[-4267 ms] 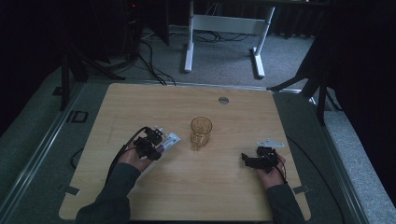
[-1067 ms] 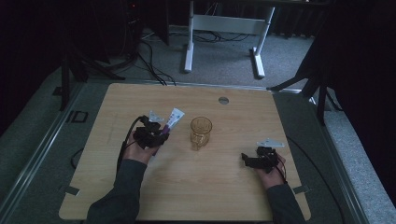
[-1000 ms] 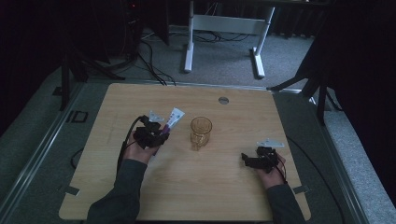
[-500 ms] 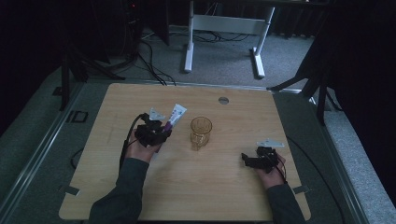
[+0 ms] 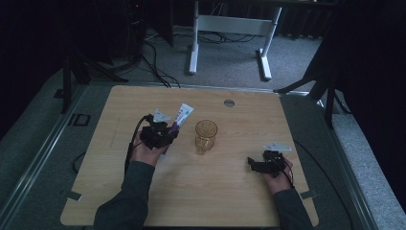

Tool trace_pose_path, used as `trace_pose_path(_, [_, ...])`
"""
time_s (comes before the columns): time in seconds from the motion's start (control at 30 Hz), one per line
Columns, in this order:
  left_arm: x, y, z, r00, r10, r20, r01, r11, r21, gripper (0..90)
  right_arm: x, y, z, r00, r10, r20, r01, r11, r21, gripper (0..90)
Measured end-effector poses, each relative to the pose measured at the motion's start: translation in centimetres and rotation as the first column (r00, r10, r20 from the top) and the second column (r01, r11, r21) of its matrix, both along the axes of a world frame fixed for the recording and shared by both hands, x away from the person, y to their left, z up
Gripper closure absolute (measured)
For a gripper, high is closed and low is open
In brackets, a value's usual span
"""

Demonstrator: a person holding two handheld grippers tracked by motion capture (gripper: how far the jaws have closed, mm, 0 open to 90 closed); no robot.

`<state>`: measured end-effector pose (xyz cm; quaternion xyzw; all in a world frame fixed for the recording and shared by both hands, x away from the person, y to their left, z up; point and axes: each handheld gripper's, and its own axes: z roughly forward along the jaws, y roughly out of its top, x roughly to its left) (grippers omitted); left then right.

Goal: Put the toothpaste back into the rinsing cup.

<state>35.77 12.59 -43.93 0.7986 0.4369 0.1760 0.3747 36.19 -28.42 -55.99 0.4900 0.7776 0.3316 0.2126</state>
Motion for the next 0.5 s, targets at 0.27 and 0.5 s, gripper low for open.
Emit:
trace_pose_path(0.27, [0.09,-0.20,0.19,0.9999,-0.004,0.016,0.004,0.9995,-0.033,72.2,0.00,0.00,0.00,1.0000,0.000,0.000,0.000,1.000,0.000,15.7])
trace_pose_path(0.5, [0.20,-0.20,0.15,0.9998,-0.003,0.019,0.004,0.9984,-0.056,72.2,0.00,0.00,0.00,1.0000,0.000,0.000,0.000,1.000,0.000,15.7])
